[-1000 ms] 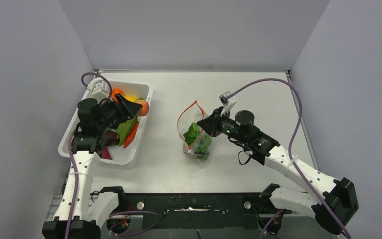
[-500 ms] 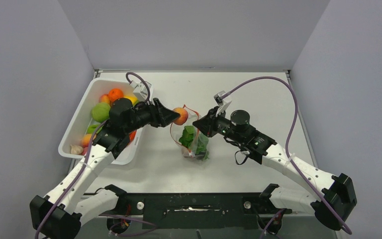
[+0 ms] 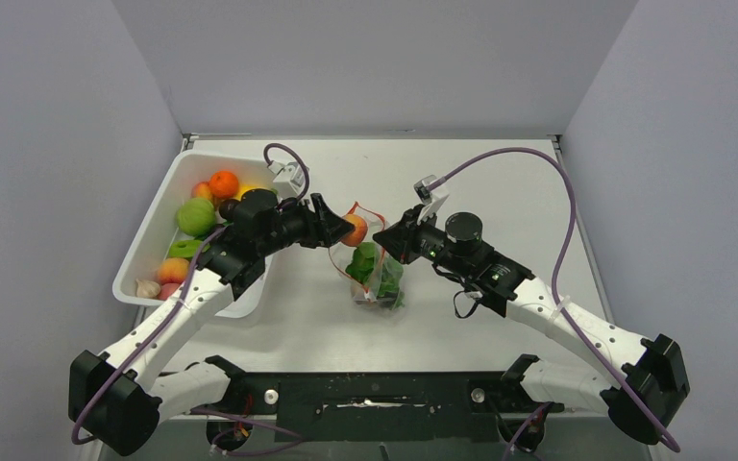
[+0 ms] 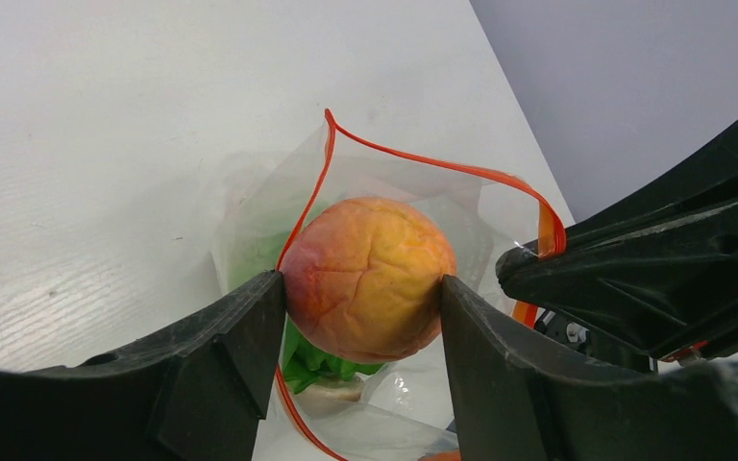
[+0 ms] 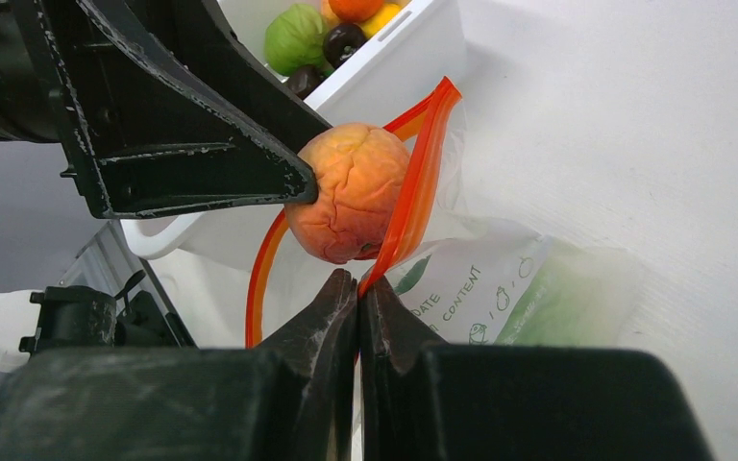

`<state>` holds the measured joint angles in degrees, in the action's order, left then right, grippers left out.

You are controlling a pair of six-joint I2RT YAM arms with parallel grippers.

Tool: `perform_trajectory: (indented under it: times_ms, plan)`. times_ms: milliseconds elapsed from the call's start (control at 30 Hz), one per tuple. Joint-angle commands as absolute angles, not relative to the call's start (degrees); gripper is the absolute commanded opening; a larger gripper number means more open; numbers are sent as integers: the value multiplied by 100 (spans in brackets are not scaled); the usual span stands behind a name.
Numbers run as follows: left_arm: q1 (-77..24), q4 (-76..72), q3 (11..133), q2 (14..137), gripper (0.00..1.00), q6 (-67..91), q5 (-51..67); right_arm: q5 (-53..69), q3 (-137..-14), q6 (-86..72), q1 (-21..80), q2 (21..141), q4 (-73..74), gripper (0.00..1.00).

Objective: Place the food in the zip-top bag and seal the zipper
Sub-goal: Place the fake fruit in the zipper food storage bag.

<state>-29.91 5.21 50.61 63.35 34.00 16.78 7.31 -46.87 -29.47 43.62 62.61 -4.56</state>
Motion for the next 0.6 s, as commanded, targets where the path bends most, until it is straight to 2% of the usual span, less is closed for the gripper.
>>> perform_trajectory:
  times_ms: [0,567]
  plan:
    - [-3031,317,5277,6287,58,3235,1625,624,-4976,-2875,4414,6102,-842,0]
    - [-3031,387,5404,6051,63,3285,1593,576,-4876,-2878,4410,5975,-860,0]
